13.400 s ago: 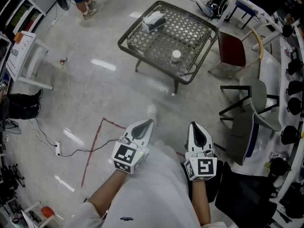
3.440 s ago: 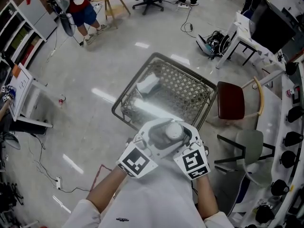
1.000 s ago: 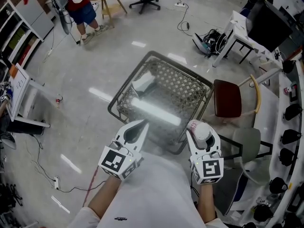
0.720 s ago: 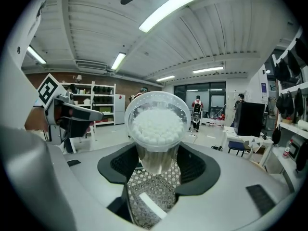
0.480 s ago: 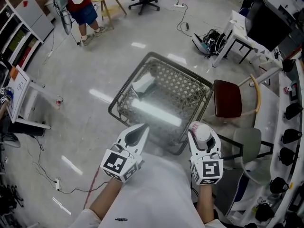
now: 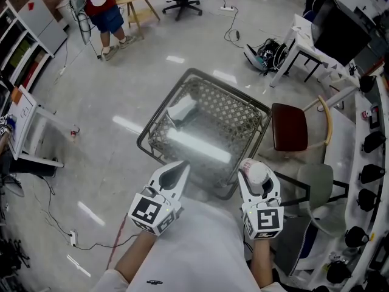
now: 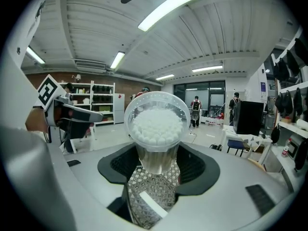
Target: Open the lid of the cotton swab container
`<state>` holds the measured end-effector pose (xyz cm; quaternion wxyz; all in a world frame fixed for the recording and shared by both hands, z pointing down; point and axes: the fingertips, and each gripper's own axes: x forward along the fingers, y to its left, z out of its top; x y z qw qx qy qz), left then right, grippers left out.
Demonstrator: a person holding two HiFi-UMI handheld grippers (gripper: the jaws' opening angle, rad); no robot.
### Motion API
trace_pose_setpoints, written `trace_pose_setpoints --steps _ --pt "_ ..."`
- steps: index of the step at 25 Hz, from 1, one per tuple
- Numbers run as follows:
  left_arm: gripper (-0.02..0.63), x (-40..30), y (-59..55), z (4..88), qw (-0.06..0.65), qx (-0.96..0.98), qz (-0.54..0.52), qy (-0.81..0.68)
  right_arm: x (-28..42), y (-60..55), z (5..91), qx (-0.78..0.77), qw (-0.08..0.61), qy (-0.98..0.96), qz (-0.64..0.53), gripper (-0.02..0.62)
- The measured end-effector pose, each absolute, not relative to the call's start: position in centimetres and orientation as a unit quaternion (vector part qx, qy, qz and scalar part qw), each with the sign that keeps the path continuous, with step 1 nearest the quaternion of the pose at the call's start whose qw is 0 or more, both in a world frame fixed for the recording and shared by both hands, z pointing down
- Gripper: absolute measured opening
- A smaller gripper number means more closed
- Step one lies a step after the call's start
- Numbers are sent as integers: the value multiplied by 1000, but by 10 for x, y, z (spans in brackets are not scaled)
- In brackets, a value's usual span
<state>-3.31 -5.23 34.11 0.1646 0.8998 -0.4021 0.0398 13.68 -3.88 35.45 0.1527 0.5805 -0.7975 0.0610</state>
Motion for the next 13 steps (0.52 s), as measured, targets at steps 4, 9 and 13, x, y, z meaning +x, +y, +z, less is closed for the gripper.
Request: trace_pose_setpoints --steps 4,9,13 --pt "11 -34 -53 341 167 900 40 -400 135 -41 355 580 154 -797 61 236" --pt "11 -33 -55 339 166 900 40 -401 134 -46 356 578 156 -799 61 236" --pt "11 -35 -58 340 167 899 42 -404 134 -49 357 576 154 -800 62 236"
